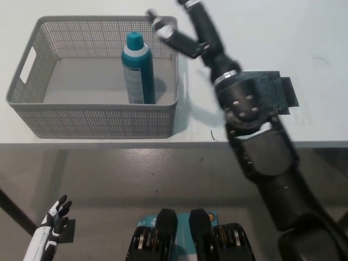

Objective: Use the right hand to pick up an air purifying spray and put it inside a container

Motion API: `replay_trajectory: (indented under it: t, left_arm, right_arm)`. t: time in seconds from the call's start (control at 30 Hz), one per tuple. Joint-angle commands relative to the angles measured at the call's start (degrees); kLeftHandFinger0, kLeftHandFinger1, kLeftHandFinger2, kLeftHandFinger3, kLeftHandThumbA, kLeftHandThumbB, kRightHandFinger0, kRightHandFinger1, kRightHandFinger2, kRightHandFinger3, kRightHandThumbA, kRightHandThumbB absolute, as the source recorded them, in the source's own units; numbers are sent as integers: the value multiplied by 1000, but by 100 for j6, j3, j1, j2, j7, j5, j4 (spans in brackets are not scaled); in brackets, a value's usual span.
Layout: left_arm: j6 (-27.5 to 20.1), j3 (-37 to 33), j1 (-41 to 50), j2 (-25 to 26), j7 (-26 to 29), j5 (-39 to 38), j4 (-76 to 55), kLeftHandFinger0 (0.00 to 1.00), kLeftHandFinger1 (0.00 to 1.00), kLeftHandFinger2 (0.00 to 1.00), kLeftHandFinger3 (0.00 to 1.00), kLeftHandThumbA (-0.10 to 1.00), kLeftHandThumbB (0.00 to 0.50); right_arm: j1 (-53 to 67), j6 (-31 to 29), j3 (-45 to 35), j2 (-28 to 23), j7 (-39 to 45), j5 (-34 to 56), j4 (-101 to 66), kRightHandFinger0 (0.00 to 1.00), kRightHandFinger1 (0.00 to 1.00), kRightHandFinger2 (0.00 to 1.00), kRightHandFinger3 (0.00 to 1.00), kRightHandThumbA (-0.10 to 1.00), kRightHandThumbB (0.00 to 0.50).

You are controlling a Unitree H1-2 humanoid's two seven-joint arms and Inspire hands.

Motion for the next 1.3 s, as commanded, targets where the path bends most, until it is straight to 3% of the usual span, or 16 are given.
replay_trajectory:
  t: [0.0, 0.1, 0.23, 0.27, 0.33, 0.37, 0.63, 0.77, 0.87, 1.07, 1.13, 1.27]
  left_arm:
    - [-118, 112, 26, 173, -41, -81, -89, 1000, 1000, 1000, 1000, 1000, 352]
    - [-134, 156, 52, 168, -20, -122, -77, 1000, 1000, 1000, 1000, 1000, 361]
    - [-145, 161, 143, 162, -23, -122, -84, 1000, 1000, 1000, 1000, 1000, 371]
    - [-200, 168, 154, 155, -19, -146, -62, 1000, 1000, 1000, 1000, 1000, 364]
    - [-239, 226, 175, 195, -8, -178, -59, 1000, 1000, 1000, 1000, 1000, 365]
    - [-247, 239, 185, 198, 0, -178, -50, 1000, 1000, 1000, 1000, 1000, 360]
    - [-150, 242, 104, 215, -45, -215, -10, 1000, 1000, 1000, 1000, 1000, 372]
    - [-216, 237, 103, 171, -19, -211, 45, 1000, 1000, 1000, 1000, 1000, 372]
    - [-153, 297, 101, 206, -18, -239, 4, 1000, 1000, 1000, 1000, 1000, 387]
    - [-241, 354, 85, 130, 53, -194, 14, 1000, 1000, 1000, 1000, 1000, 365]
    - [-233, 375, 129, 113, 37, -201, -15, 1000, 1000, 1000, 1000, 1000, 384]
    - [-277, 421, 120, 53, 65, -210, 11, 1000, 1000, 1000, 1000, 1000, 361]
  right_arm:
    - [-57, 887, -345, -582, 509, 392, -1788, 1000, 1000, 1000, 1000, 597, 500]
    - [253, 969, -569, -874, 636, 731, -2474, 1000, 1000, 1000, 1000, 566, 496]
    - [1024, 1091, -788, -1132, 544, 745, -3459, 1000, 1000, 1000, 1000, 662, 471]
    - [1474, 942, -841, -1252, 552, 749, -3804, 1000, 1000, 1000, 1000, 683, 390]
    - [2136, 624, -831, -1393, 537, 587, -4168, 1000, 1000, 1000, 1000, 761, 353]
    - [2535, 412, -856, -1453, 542, 568, -4315, 1000, 1000, 1000, 1000, 737, 346]
    - [5116, -759, -1054, -1956, 417, 47, -4405, 1000, 1000, 1000, 1000, 824, 384]
    - [5905, -1408, -1180, -2132, 367, 105, -3801, 1000, 1000, 1000, 1000, 755, 341]
    - [6131, -1525, -1062, -2243, 381, -82, -3408, 1000, 1000, 1000, 1000, 848, 349]
    - [6413, -1791, -905, -2168, 417, 56, -2219, 1000, 1000, 1000, 1000, 866, 403]
    - [6418, -1729, -873, -2090, 539, 311, -1950, 1000, 1000, 1000, 1000, 853, 394]
    - [6143, -1700, -809, -1957, 570, 346, -1428, 1000, 1000, 1000, 1000, 863, 329]
